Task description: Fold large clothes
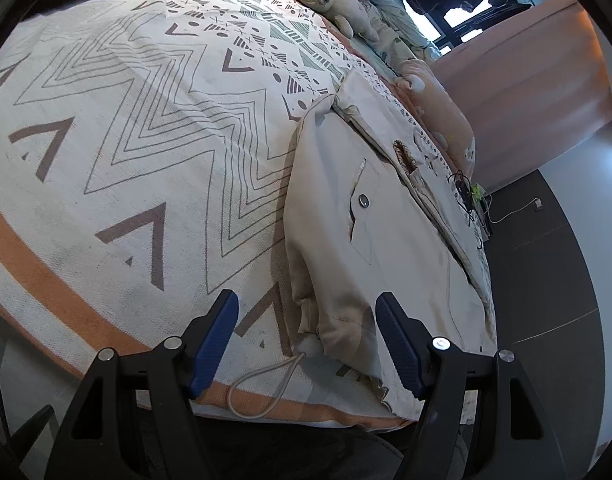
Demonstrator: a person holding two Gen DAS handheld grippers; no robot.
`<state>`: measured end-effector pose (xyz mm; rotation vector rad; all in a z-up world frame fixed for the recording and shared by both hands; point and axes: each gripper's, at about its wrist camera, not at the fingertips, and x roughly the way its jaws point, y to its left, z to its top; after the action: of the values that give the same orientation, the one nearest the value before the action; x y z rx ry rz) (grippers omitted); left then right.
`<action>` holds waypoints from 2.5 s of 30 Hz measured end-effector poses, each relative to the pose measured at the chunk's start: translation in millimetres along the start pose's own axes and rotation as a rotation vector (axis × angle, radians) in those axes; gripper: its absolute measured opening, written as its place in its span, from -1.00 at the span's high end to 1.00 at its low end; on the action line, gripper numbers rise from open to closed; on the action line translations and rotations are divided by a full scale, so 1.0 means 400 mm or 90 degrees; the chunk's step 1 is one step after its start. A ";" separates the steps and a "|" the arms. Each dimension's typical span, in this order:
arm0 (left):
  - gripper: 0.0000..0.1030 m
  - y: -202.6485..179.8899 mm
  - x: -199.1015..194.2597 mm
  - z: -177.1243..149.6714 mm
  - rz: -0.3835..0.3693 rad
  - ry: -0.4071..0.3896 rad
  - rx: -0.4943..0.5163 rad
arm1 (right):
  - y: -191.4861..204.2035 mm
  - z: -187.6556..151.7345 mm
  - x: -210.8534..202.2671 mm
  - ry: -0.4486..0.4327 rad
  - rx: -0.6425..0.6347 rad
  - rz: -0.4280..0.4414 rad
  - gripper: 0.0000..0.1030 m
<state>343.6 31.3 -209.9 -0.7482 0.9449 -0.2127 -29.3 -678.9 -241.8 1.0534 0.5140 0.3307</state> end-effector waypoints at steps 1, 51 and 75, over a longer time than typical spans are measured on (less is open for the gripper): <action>-0.40 0.005 0.006 0.002 -0.008 0.005 -0.010 | 0.001 0.007 0.005 0.002 -0.007 0.003 -0.24; 0.76 0.047 -0.215 -0.007 -0.175 -0.071 -0.075 | 0.462 -0.124 -0.018 -0.069 -0.115 -0.032 0.90; 0.82 0.104 -0.397 -0.212 -0.178 -0.079 -0.033 | 0.368 -0.230 -0.207 -0.071 -0.161 -0.003 0.90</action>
<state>176.8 96.0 -164.0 -0.9302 0.7283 -0.3830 -151.4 -584.0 -127.2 0.8201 0.3647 0.3218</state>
